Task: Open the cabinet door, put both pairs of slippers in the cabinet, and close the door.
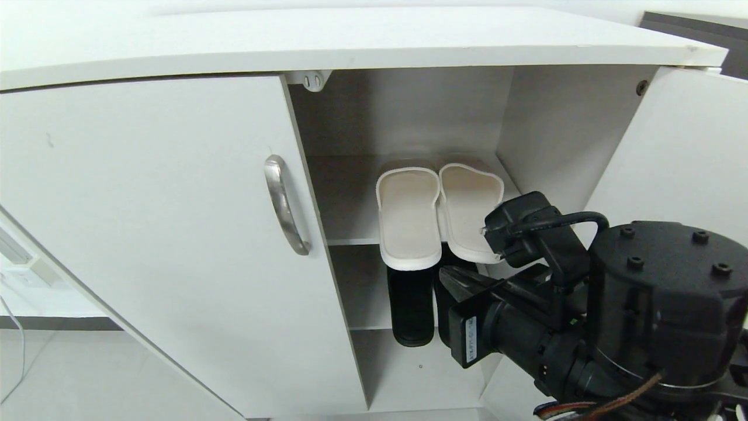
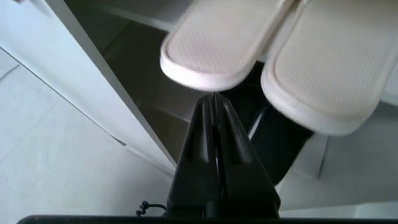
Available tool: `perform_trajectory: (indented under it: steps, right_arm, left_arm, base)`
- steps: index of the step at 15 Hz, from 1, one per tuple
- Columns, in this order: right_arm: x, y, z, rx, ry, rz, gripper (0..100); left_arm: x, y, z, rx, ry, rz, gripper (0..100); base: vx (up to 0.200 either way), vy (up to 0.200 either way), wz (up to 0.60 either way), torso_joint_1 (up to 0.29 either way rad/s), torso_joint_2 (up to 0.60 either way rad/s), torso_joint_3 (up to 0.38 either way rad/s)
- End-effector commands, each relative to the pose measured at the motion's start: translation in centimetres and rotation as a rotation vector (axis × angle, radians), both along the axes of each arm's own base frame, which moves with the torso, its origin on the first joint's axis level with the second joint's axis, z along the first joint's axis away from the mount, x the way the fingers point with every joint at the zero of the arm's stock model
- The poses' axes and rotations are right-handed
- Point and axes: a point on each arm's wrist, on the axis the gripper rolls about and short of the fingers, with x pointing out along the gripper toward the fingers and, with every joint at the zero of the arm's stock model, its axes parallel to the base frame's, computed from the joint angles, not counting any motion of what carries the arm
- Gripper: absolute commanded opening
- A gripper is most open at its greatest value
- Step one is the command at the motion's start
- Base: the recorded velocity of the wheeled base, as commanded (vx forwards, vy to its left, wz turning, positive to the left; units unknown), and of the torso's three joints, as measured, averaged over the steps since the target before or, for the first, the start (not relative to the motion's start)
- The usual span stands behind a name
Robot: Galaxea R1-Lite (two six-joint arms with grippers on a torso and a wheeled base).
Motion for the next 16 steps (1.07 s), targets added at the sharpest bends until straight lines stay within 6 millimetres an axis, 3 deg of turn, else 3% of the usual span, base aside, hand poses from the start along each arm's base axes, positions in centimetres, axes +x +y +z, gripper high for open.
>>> perform_trajectory:
  steps: [1, 16]
  right_arm:
    - [0.13, 0.29, -0.45, -0.013, 0.008, 0.001, 0]
    - [0.67, 0.12, -0.92, -0.02, 0.022, -0.016, 0]
  left_arm:
    - [0.0, 0.0, 0.01, 0.0, -0.001, 0.0, 0]
    - [0.0, 0.0, 0.01, -0.002, -0.001, 0.0, 0]
  base:
    - [-0.2, 0.0, 0.0, 0.007, 0.01, -0.002]
    - [-0.2, 0.0, 0.0, 0.0, 0.0, 0.002]
